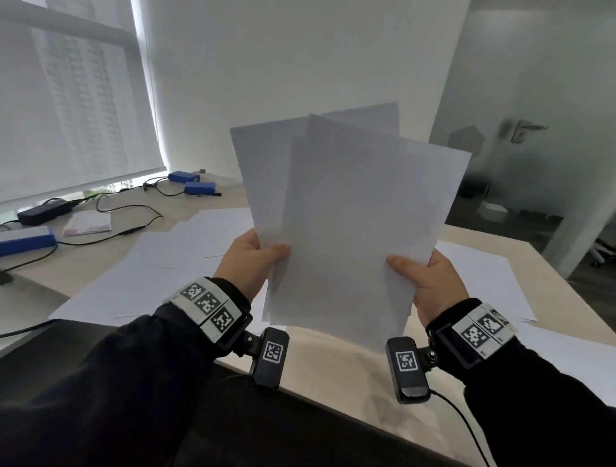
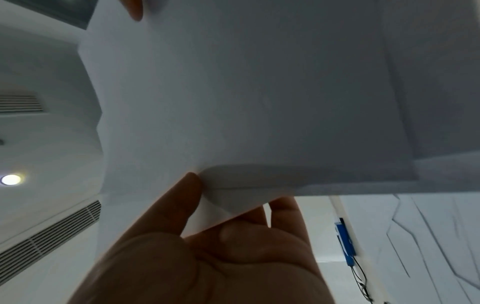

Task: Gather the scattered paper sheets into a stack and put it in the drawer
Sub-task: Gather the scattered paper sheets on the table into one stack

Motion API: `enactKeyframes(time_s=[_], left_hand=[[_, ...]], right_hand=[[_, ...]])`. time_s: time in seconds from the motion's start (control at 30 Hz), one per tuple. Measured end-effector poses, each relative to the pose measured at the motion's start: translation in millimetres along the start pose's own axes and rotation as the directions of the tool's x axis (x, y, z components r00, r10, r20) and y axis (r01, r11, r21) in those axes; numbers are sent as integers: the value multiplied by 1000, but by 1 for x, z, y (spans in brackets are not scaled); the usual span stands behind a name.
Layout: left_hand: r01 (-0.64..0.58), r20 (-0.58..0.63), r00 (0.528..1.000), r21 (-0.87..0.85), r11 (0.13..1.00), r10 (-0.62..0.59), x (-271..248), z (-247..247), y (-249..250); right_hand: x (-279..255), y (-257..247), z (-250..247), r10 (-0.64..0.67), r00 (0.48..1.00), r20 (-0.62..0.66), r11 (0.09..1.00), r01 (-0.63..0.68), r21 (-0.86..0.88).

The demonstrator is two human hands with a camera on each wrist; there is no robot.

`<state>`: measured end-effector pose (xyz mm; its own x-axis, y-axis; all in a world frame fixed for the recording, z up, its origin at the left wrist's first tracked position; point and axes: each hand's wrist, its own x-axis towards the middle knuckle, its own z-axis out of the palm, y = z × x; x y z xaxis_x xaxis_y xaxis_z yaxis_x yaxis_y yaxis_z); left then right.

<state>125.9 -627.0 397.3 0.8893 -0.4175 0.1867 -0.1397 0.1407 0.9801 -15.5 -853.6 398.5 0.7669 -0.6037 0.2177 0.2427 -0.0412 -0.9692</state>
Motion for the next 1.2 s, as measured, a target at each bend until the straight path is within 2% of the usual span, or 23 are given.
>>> enactKeyframes(time_s=[0.2,0.33,0.43,0.53,0.63,0.73,0.87,1.0,1.1,1.2], left_hand=[[14,131,991,-42,999,-9,-16,22,-10],[30,128,992,-63,998,-21,-27,30,-21],[42,87,996,-79,996,-35,-38,35,-28],[-9,74,997,-71,997,14,-45,42,-28],[-78,60,995,-76,994,82,-45,49,-20],[-80,79,993,-95,992,88,-48,55,-21],[23,130,991,-27,999,-19,-62,61,-43],[108,91,989,77,991,-115,-72,76,-57],[141,122,980,147,979,-159,-73,98,-55],[118,187,970,199,973,-156,-77,126,-49]], right_hand=[[-18,4,-15,6,1000,28,1000,-6,10],[-28,14,-21,38,999,11,998,-38,47],[-35,21,-23,42,999,-22,999,-42,-1],[-41,17,-24,-23,999,-39,995,19,-97],[-45,1,-30,-103,993,-62,988,95,-123],[-53,-6,-39,-135,989,-65,984,125,-130],[-72,17,-56,-3,999,-48,973,-8,-229],[-88,35,-69,145,989,-40,908,-149,-391],[-95,34,-86,147,980,-131,878,-191,-439],[-103,22,-108,89,967,-240,897,-182,-402]])
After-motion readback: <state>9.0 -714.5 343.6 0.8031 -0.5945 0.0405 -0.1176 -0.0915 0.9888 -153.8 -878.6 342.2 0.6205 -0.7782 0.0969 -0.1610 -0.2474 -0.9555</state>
